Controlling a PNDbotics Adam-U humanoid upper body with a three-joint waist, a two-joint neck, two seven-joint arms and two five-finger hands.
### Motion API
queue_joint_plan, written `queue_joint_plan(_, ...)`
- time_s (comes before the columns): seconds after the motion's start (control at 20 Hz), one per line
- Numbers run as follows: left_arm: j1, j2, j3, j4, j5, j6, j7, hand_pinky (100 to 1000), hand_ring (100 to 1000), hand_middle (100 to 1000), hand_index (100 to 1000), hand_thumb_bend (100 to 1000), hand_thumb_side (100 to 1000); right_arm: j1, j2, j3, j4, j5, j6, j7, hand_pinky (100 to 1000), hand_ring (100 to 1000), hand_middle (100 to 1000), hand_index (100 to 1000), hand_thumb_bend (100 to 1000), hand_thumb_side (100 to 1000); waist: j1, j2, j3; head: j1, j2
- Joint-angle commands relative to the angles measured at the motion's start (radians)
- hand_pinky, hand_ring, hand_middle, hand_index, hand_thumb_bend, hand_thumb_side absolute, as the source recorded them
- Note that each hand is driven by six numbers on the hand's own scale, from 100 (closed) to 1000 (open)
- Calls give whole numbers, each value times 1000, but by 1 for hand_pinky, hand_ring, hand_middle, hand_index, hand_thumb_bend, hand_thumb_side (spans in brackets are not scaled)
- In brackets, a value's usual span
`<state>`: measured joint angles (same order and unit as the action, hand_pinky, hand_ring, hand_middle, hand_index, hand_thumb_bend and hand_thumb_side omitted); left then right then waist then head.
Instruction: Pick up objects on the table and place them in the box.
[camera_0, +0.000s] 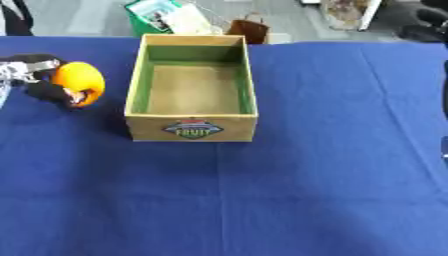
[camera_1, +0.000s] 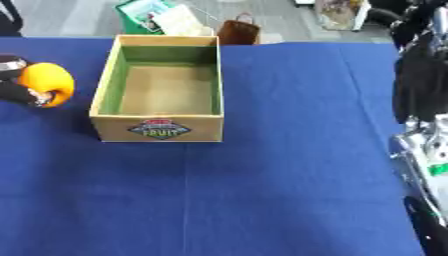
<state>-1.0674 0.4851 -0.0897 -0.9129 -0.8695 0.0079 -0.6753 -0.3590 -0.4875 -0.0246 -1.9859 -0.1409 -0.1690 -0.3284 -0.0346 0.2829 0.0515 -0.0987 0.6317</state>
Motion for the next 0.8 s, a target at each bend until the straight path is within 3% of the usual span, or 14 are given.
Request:
queue_joint_plan(0.05,-26,35,9,-46,1,15,54,388,541,563,682,100,236,-4,-15,-9,-14,1,1,0,784,769,736,844,100,1000,1,-27,1,3,-5)
queue_joint_plan(0.5,-62,-4,-29,-178,-4,44,181,348,508,517,637,100,290,-8,-16,-7,-14,-3,-1,3,783,769,736,844,100,1000,1,-32,-3,5,2)
queue_joint_plan(0.8,-127,-95,-42,-200,-73,51,230,363,521,532,650,100,289,-14,-16,-1,-14,-8,-2,10,783,768,736,843,100,1000,0,-35,-11,14,7)
